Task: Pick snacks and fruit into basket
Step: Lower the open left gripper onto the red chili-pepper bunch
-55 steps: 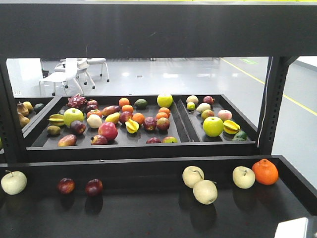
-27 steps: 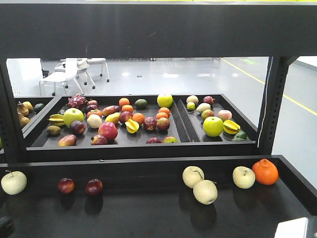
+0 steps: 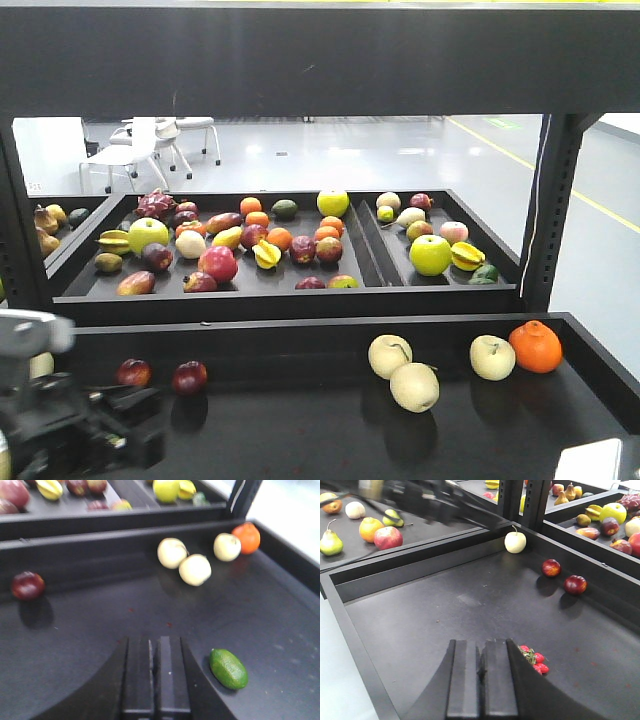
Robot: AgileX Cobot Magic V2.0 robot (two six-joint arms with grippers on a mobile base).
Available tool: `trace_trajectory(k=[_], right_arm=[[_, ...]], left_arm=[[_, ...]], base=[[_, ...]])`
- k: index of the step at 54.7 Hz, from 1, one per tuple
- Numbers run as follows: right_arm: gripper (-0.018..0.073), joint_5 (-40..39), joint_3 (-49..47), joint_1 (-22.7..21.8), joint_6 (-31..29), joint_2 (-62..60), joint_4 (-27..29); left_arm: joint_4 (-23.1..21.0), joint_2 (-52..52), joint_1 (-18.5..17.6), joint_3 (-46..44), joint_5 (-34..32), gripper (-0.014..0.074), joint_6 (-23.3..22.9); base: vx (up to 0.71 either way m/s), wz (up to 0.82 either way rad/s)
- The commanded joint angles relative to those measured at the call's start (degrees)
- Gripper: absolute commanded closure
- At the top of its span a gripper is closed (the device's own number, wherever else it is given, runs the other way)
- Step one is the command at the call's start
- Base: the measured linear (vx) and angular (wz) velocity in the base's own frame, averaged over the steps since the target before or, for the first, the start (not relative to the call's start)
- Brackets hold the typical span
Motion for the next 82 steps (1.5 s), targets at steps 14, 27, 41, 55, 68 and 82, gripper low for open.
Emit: trace_trajectory(k=[14, 27, 41, 55, 68, 82], right_arm=[[0.0568, -1.1, -1.8, -0.2, -0.3, -0.5, 1.1], [0.0568, -1.1, -1.8, -0.2, -0.3, -0.5, 1.1], [0.0568, -1.1, -1.8, -0.2, -0.3, -0.5, 1.1], [0.0568, -1.1, -1.8, -0.2, -0.3, -0.5, 1.1], [0.0568, -1.0, -1.8, -0.2, -0.3, -0.5, 1.1], [0.0568, -1.0, -1.8, -0.2, -0.3, -0.5, 1.2]], left_arm=[[2.7, 11.9, 0.1, -7.9, -2.8, 0.0457, 0.2], [2.7, 19.5, 0.1, -8.4, -3.5, 0.0058, 0.2], [2.6, 23.9, 0.0, -8.4, -3.4, -0.0132, -3.4], [2.5, 26.8, 0.0, -8.5, -3.9, -0.0076, -3.5], [2.6, 30.6, 0.0, -12.3, -5.3, -0.0063, -5.4], [2.6, 34.3, 0.0, -13.0, -5.7, -0.0052, -7.4]], base=[[0.00, 0.00], [0.00, 0.00], [0.00, 0.00], [0.00, 0.00], [0.00, 0.00], [0.00, 0.00]])
